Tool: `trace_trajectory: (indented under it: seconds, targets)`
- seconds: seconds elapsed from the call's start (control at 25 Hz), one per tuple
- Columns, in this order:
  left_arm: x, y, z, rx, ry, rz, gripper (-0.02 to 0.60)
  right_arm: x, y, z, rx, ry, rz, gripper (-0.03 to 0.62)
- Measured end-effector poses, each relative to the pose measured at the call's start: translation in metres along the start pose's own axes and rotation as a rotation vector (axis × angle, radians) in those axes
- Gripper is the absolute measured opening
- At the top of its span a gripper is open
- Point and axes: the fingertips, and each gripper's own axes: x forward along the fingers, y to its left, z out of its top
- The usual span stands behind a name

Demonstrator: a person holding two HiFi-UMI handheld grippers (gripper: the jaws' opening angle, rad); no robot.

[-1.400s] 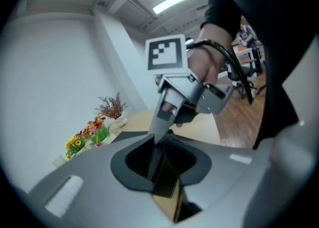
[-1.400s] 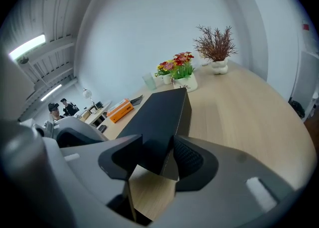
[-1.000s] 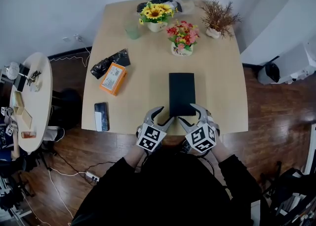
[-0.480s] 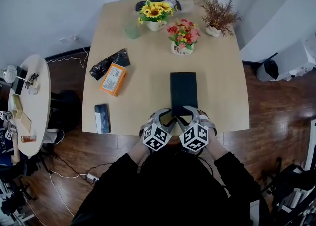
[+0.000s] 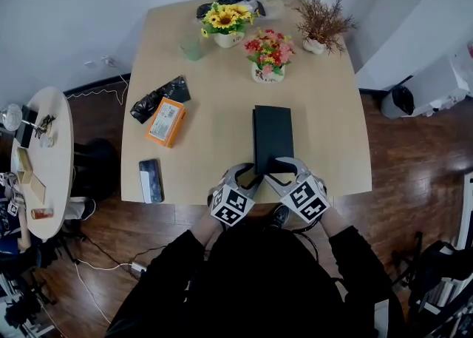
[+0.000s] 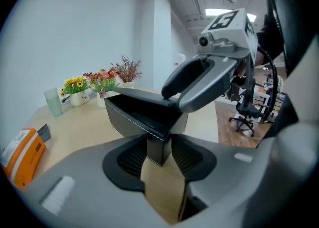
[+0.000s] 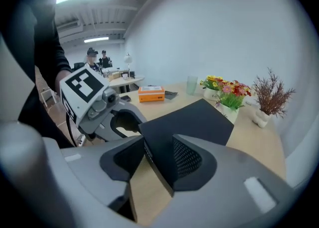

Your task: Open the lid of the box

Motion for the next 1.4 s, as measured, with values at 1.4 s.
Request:
trace_trajectory:
  seconds: [1.4]
  targets:
    - [-0.020, 0.012, 0.031, -0.163, 0.029, 0.175, 0.109, -0.113, -0.099, -0.132, 0.845, -0.297, -0.318, 0.006]
